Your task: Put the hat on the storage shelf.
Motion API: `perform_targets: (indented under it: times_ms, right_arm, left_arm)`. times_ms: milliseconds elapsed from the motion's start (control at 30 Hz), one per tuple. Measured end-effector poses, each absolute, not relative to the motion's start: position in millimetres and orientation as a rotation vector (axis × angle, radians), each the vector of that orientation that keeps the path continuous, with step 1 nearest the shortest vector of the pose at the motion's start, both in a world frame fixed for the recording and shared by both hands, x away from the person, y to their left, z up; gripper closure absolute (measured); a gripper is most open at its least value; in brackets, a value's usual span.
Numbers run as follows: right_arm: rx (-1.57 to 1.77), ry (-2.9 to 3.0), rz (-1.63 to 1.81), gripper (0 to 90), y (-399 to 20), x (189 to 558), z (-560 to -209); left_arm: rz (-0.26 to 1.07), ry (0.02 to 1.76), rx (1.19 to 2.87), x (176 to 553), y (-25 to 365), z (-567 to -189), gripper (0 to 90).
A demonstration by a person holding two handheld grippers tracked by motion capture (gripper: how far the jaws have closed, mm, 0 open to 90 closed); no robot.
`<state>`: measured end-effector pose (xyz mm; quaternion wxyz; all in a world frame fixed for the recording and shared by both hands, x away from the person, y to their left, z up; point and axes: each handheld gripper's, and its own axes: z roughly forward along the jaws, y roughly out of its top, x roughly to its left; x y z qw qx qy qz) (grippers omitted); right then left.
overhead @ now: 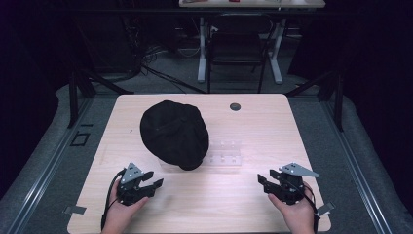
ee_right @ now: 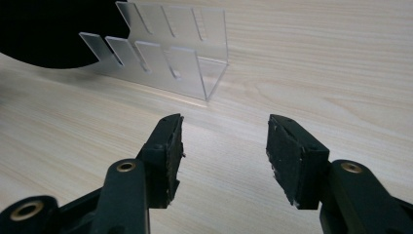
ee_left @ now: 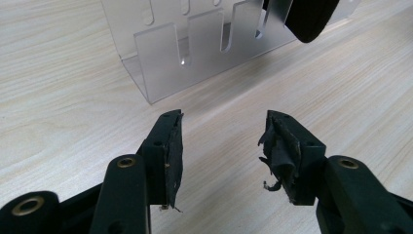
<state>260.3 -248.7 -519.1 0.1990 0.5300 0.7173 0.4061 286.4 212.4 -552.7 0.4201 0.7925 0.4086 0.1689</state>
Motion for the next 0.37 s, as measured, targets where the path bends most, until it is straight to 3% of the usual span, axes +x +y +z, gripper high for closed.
perform_targets:
  times_ms: [367]
  right_arm:
    - [1.506, 2.003, 1.095, 47.1, -253, 258, -550]
  left_arm:
    - [0.386, 0.988, 1.964, 284, 200, -549, 47.7]
